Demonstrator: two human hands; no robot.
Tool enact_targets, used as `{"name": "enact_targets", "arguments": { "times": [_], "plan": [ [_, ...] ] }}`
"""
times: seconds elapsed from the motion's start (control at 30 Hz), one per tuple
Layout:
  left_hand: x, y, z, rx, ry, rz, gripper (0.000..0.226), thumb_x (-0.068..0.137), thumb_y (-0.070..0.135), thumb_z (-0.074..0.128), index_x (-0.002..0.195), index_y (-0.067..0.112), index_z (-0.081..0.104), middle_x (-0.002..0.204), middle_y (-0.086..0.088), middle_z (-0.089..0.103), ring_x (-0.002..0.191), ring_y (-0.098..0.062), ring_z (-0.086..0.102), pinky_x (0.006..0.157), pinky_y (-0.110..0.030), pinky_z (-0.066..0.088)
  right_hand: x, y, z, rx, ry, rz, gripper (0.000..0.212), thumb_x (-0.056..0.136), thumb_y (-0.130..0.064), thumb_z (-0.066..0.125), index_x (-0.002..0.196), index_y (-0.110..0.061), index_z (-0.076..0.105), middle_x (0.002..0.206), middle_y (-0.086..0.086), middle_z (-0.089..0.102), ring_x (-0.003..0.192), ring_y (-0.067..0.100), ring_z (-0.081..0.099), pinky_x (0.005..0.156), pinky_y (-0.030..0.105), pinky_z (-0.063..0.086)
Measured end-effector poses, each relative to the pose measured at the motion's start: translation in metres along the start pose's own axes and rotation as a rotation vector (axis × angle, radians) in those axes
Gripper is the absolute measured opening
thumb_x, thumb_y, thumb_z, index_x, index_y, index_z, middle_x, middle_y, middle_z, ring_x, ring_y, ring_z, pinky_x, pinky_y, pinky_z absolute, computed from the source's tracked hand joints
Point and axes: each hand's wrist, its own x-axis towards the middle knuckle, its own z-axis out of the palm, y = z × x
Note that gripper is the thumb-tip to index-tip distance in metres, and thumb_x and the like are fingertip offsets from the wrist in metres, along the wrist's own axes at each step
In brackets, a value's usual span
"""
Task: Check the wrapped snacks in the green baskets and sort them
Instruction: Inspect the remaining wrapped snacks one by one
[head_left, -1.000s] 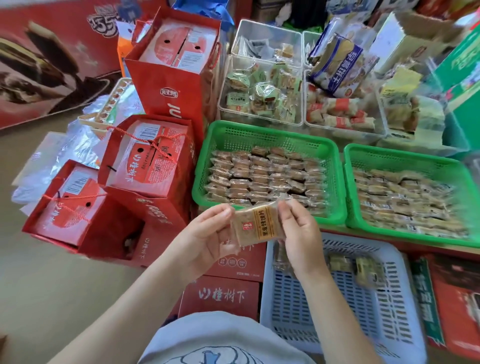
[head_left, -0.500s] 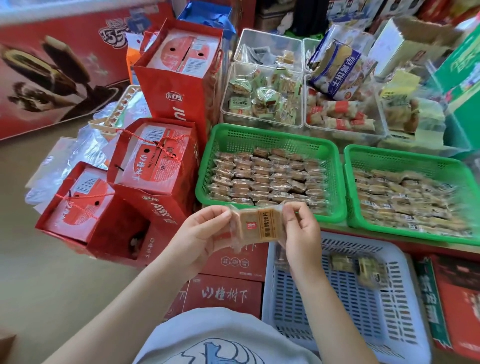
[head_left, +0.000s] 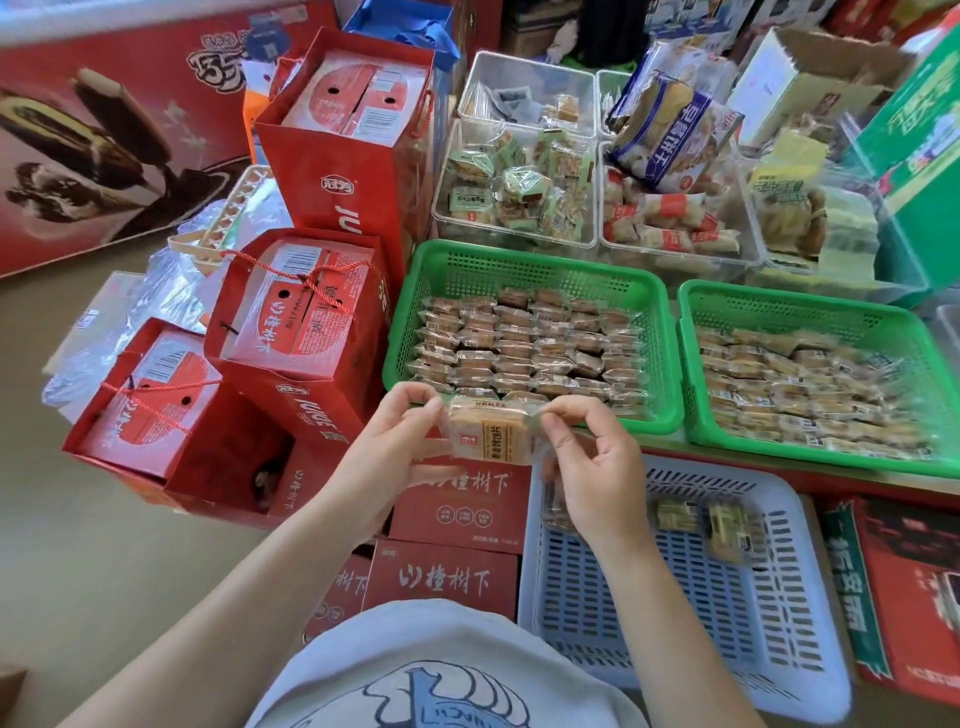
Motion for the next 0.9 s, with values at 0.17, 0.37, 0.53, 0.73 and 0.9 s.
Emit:
{"name": "enact_targets", "arguments": {
  "times": [0.17, 0.37, 0.53, 0.73, 0.9],
  "plan": [
    [-0.005, -0.001, 0.008, 0.041, 0.068, 0.180, 0.031, 0.081, 0.035, 0.072, 0.090, 0.012, 0.053, 0.110, -0.013, 0.074, 0.107, -0.027, 0.071, 0.094, -0.039, 0.057, -0.006, -0.009, 0.000, 0.142, -0.040, 0.017, 0.004, 0.100, -0.012, 0.059, 0.098, -0.014, 0.062, 0.083, 0.011, 0.069, 0.076, 0.031, 0.068, 0.068, 0.047, 0.059],
    [-0.008, -0.002, 0.006, 0.018, -0.003, 0.321, 0.022, 0.085, 0.037, 0.068, 0.084, 0.016, 0.062, 0.124, -0.006, 0.069, 0.115, -0.029, 0.066, 0.104, -0.044, 0.050, -0.009, -0.023, -0.004, 0.208, -0.046, -0.041, 0.011, 0.099, -0.010, 0.058, 0.095, 0.000, 0.058, 0.071, 0.003, 0.058, 0.048, -0.003, 0.050, 0.048, 0.006, 0.036],
    [-0.009, -0.002, 0.007, -0.051, -0.010, 0.308, 0.020, 0.083, 0.037, 0.068, 0.083, 0.017, 0.066, 0.127, -0.013, 0.066, 0.119, -0.033, 0.063, 0.107, -0.048, 0.047, -0.006, -0.021, -0.005, 0.200, 0.016, -0.021, 0.012, 0.102, -0.014, 0.053, 0.095, -0.005, 0.058, 0.077, 0.003, 0.062, 0.059, 0.004, 0.059, 0.057, 0.012, 0.044],
    [-0.012, -0.002, 0.007, -0.091, -0.004, 0.223, 0.016, 0.095, 0.026, 0.067, 0.082, 0.018, 0.062, 0.115, -0.027, 0.068, 0.110, -0.035, 0.068, 0.094, -0.040, 0.058, -0.001, -0.016, -0.015, 0.296, -0.067, 0.031, 0.028, 0.096, -0.036, 0.062, 0.104, -0.010, 0.056, 0.094, 0.015, 0.069, 0.087, 0.033, 0.069, 0.072, 0.040, 0.058],
    [-0.015, 0.005, 0.011, -0.077, 0.005, 0.142, 0.032, 0.087, 0.038, 0.058, 0.096, 0.008, 0.051, 0.103, -0.023, 0.073, 0.092, -0.033, 0.074, 0.070, -0.034, 0.064, -0.002, -0.019, -0.017, 0.095, -0.146, 0.004, 0.018, 0.086, -0.035, 0.069, 0.087, -0.018, 0.065, 0.076, -0.005, 0.067, 0.067, 0.020, 0.061, 0.058, 0.036, 0.051]
  ]
}}
